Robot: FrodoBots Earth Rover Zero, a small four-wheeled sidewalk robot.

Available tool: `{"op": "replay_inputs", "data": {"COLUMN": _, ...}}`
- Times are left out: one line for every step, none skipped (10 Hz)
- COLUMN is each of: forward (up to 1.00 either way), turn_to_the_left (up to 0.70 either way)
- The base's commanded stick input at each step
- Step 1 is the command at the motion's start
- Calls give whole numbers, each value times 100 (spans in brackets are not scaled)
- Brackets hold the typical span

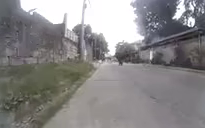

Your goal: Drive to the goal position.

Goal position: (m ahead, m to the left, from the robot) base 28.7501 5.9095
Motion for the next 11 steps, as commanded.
{"op": "replay_inputs", "data": {"forward": 70, "turn_to_the_left": -17}}
{"op": "replay_inputs", "data": {"forward": 70, "turn_to_the_left": 0}}
{"op": "replay_inputs", "data": {"forward": 70, "turn_to_the_left": 0}}
{"op": "replay_inputs", "data": {"forward": 70, "turn_to_the_left": 0}}
{"op": "replay_inputs", "data": {"forward": 70, "turn_to_the_left": 0}}
{"op": "replay_inputs", "data": {"forward": 70, "turn_to_the_left": 0}}
{"op": "replay_inputs", "data": {"forward": 70, "turn_to_the_left": 0}}
{"op": "replay_inputs", "data": {"forward": 70, "turn_to_the_left": 0}}
{"op": "replay_inputs", "data": {"forward": 70, "turn_to_the_left": 0}}
{"op": "replay_inputs", "data": {"forward": 70, "turn_to_the_left": -19}}
{"op": "replay_inputs", "data": {"forward": 70, "turn_to_the_left": -31}}
